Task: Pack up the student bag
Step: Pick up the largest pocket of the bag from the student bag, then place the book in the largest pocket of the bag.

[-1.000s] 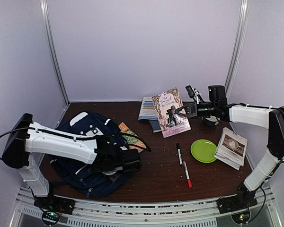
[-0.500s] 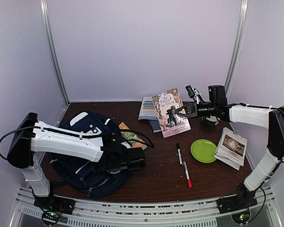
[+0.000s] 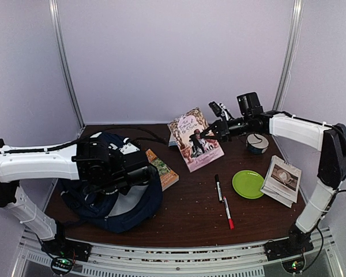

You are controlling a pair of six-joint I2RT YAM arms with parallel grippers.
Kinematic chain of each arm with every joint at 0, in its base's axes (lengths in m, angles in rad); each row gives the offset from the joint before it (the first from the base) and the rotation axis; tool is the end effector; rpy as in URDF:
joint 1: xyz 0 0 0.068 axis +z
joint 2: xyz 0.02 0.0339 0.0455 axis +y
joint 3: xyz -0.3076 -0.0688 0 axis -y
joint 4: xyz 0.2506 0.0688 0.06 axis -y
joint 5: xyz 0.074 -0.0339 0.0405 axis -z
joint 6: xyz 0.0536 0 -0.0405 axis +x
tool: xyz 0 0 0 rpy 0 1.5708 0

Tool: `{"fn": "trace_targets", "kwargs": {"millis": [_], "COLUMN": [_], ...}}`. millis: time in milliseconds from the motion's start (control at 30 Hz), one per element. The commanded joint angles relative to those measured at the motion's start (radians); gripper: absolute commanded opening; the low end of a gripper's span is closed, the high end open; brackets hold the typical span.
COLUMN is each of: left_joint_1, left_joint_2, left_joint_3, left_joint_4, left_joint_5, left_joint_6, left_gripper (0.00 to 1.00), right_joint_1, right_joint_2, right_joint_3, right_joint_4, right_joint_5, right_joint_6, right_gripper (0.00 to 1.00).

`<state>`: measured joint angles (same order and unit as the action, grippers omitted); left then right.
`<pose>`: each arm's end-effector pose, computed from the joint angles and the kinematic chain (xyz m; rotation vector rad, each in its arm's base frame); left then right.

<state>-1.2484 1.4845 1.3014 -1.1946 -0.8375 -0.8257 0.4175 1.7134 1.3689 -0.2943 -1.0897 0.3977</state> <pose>0.1239 -0.2453 0.3255 0.3868 2.2772 0.3301 0.3456 0.2053 0.3309 -0.6834 2.1651 1.6413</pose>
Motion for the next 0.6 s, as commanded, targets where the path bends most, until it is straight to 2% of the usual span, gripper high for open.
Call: {"fn": "trace_targets", "kwargs": {"millis": [0, 67, 200, 333, 467, 567], "left_joint_1": [0.003, 0.003, 0.003, 0.001, 0.000, -0.001], "left_joint_2": [-0.090, -0.107, -0.123, -0.124, -0.125, -0.129], "left_joint_3": [0.004, -0.003, -0.008, -0.005, 0.000, 0.008], "left_joint_4": [0.051, 0.058, 0.073, 0.111, 0.136, 0.148], "left_joint_5": [-0.120, -0.133, -0.156, -0.155, -0.150, -0.149], "left_joint_6": [-0.005, -0.010, -0.024, -0.008, -0.005, -0.010], "left_gripper": [0.00, 0.00, 0.00, 0.00, 0.00, 0.00], "right_joint_1": [0.095, 0.131, 0.207, 0.280, 0.334, 0.365], "right_joint_2": [0.061, 0.064, 0.060, 0.090, 0.156, 0.236], "right_joint_3": [0.080, 0.053, -0.050, -0.070, -0.005, 0.111], "right_joint_4": [-0.251, -0.242, -0.057, -0.064, -0.100, -0.090], "right_joint_5": [-0.139, -0.155, -0.242, -0.263, -0.255, -0.216], "right_joint_6": [-0.002, 0.027, 0.234, 0.264, 0.263, 0.306], "right_gripper": [0.00, 0.00, 0.00, 0.00, 0.00, 0.00]}}
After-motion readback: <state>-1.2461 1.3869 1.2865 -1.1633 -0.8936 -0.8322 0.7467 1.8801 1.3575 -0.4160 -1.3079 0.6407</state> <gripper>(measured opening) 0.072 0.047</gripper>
